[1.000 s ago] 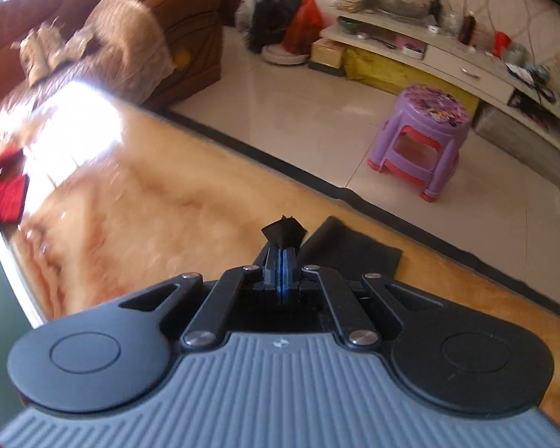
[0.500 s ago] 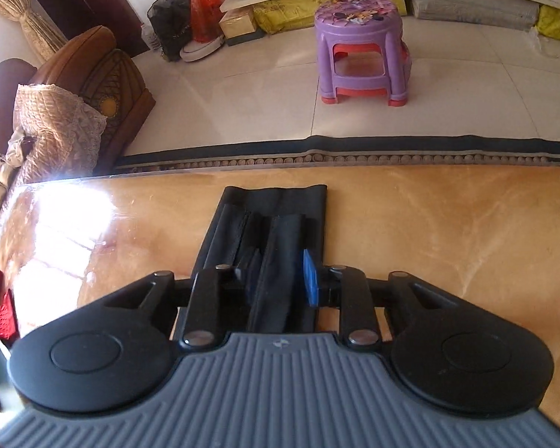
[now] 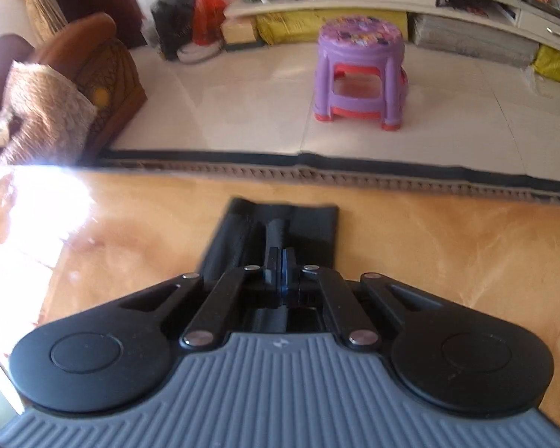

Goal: Fold clothes

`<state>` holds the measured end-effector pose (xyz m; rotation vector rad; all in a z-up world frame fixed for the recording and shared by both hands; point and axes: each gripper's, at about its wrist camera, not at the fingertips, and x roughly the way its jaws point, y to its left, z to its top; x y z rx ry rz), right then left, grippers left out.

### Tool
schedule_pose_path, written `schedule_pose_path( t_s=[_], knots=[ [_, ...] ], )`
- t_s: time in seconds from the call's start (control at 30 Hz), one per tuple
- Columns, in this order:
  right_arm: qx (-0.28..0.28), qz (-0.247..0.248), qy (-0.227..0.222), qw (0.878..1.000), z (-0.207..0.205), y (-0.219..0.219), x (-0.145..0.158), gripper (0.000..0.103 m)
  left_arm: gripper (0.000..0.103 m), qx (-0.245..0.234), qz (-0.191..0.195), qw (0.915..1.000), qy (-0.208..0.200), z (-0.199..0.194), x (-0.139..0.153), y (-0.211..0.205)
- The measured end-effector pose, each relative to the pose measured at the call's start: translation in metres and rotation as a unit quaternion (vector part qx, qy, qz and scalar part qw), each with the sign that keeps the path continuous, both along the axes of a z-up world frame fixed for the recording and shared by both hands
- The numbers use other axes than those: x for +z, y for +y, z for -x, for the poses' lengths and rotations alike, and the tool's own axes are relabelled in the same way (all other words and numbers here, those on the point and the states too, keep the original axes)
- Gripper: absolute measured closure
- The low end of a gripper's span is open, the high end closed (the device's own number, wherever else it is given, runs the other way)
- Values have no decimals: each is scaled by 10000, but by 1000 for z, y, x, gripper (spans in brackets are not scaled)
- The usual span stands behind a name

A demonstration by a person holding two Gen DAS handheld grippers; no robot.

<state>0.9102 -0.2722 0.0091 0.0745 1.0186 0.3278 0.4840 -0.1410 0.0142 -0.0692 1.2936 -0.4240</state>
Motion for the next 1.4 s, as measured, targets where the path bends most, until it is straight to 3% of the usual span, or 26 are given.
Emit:
schedule_pose_path(
  t_s=[0.2, 0.47, 0.53, 0.73, 0.83, 1.03, 1.27, 1.4],
  knots=[
    [201, -534, -508, 9971, -10, 6, 47, 101, 10, -38, -43, 10000, -62, 2, -1, -4],
    [265, -1537, -646, 9856, -7, -16, 52, 101, 7, -30, -128, 9997, -194, 6, -3, -11],
    [225, -1270, -610, 9898, -12, -17, 48, 101, 5, -44, -130, 9997, -206, 6, -3, -12],
    [-337, -146, 11, 9993, -29, -34, -8, 101, 5, -48, -90, 9997, -205, 5, -4, -13],
    [-351, 50, 35, 9994, -28, -28, -20, 101, 5, -70, -89, 9997, -217, 5, -4, -14],
    [-289, 597, -89, 9978, -28, -4, -25, 101, 5, -88, -102, 9996, -232, 4, -4, -15],
    [-656, 1093, -364, 9912, -18, 8, -25, 101, 7, 19, 171, 9998, -74, 7, -2, 0],
    [-812, 1000, -288, 9913, -15, 1, -22, 98, 10, 63, 331, 9994, -59, 14, 2, 9]
  ],
)
